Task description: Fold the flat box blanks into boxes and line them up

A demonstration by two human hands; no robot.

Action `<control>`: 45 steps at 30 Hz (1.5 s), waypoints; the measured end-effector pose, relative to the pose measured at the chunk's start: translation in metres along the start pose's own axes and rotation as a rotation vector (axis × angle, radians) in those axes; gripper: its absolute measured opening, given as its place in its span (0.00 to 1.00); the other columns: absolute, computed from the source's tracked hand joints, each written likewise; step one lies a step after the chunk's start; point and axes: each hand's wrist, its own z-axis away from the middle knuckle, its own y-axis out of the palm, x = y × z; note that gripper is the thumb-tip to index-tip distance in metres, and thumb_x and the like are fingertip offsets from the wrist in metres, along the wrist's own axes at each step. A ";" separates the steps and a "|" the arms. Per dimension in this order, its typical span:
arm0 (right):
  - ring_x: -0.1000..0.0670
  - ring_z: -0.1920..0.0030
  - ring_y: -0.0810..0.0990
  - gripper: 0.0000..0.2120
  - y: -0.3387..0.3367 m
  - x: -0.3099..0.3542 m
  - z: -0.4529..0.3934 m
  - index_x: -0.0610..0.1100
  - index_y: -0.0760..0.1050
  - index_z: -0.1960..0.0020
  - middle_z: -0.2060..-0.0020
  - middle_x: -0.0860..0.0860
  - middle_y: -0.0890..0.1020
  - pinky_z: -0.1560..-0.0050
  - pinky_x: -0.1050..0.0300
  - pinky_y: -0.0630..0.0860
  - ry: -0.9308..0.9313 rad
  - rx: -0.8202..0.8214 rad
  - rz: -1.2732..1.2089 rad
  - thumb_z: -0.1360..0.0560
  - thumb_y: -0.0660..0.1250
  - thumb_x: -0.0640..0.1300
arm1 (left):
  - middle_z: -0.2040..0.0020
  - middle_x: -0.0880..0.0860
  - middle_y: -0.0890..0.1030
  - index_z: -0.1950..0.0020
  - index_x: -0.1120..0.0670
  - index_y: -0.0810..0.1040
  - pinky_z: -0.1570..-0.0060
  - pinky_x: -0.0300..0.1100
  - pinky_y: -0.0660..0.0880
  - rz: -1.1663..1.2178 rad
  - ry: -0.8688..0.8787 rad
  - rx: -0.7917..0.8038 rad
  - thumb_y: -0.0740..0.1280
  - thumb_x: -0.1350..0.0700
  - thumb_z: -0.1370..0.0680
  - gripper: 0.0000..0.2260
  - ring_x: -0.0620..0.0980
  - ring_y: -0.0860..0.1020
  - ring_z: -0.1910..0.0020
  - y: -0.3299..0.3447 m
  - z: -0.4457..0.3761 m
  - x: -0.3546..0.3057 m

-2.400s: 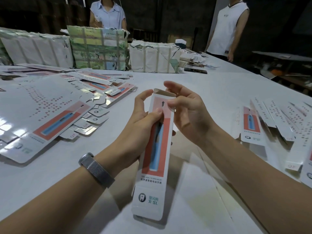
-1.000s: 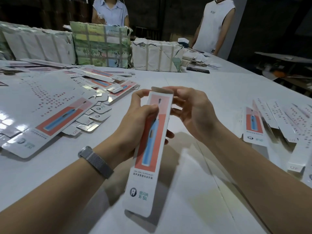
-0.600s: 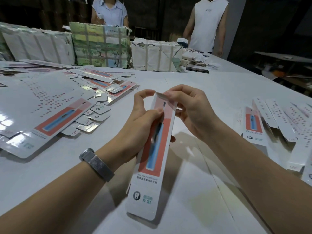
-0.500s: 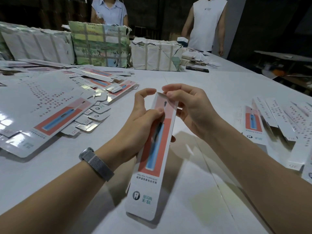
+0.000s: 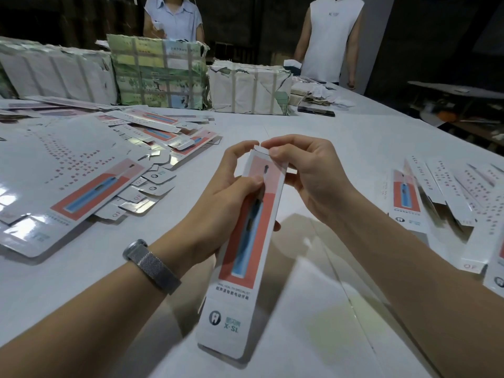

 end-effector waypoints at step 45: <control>0.52 0.58 0.84 0.06 0.005 -0.007 0.003 0.42 0.82 0.50 0.59 0.49 0.86 0.60 0.56 0.81 0.015 0.062 -0.056 0.21 0.66 0.37 | 0.56 0.59 0.83 0.41 0.36 0.70 0.66 0.49 0.81 -0.102 0.090 -0.185 0.61 0.53 0.26 0.16 0.65 0.83 0.63 -0.007 -0.006 -0.001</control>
